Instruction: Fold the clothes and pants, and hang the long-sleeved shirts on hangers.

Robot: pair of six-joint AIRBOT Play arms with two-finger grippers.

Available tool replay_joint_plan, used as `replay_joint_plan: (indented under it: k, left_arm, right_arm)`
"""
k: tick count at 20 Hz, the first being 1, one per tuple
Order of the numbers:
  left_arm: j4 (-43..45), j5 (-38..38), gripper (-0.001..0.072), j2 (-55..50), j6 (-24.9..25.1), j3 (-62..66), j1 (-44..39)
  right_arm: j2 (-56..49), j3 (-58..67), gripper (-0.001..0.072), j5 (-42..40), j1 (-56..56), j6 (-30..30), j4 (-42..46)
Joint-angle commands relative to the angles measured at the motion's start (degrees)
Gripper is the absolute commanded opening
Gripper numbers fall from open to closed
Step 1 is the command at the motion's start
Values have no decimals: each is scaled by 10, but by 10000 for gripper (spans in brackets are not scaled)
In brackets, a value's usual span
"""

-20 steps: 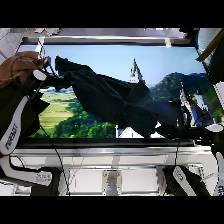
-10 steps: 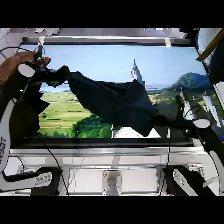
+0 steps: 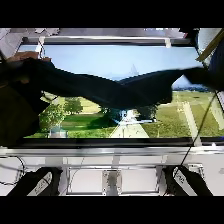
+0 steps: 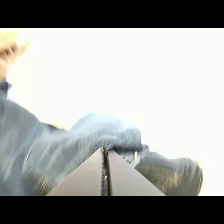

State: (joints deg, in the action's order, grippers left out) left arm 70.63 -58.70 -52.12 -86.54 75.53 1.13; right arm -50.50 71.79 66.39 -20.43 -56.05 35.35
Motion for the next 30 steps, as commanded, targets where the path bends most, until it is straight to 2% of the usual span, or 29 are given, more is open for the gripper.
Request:
replay_joint_plan:
  k: [1,4,6,8,11,12,13,14,15,16,17,18,22,23,26,27,30]
  left_arm:
    - [23,-97,19,48,-1,-9,-32]
    - [24,-113,19,44,-5,-91,-90]
    - [30,-68,19,44,-22,-176,-118]
    - [28,-6,19,44,-50,-250,-135]
    - [26,69,19,36,-97,-326,-155]
    - [26,84,19,27,-109,-341,-162]
    - [26,93,19,16,-110,-348,-168]
    - [24,99,20,2,-110,-348,-170]
    - [13,113,36,-7,-110,-347,-170]
    - [5,138,212,-10,-110,-344,-169]
    - [10,159,522,-6,-107,-334,-163]
    - [21,163,643,1,-107,-314,-152]
    - [90,138,643,79,-108,-238,-59]
    - [111,117,642,105,-111,-239,-33]
    - [158,-59,642,158,-113,-274,39]
    - [159,-86,642,176,-128,-308,55]
    - [159,-35,642,218,-206,-404,73]
  right_arm:
    - [-5,105,24,14,2,-37,46]
    - [-58,105,24,35,14,-65,97]
    - [-120,105,24,17,33,-65,99]
    - [-198,105,24,-26,63,-65,99]
    - [-326,105,27,-137,116,-67,94]
    - [-359,105,163,-170,129,-75,85]
    - [-387,105,464,-196,138,-91,71]
    - [-402,106,514,-198,140,-95,62]
    - [-404,109,514,-186,137,-95,70]
    - [-398,117,513,-155,124,-95,80]
    - [-388,132,503,-109,106,-95,96]
    - [-373,150,502,-56,81,-95,116]
    - [-255,147,494,148,-54,-76,231]
    - [-221,110,446,164,-87,-68,242]
    - [-120,-120,449,112,-172,-41,169]
    - [-104,-199,450,94,-179,-26,159]
    - [-116,-365,490,32,-161,12,82]
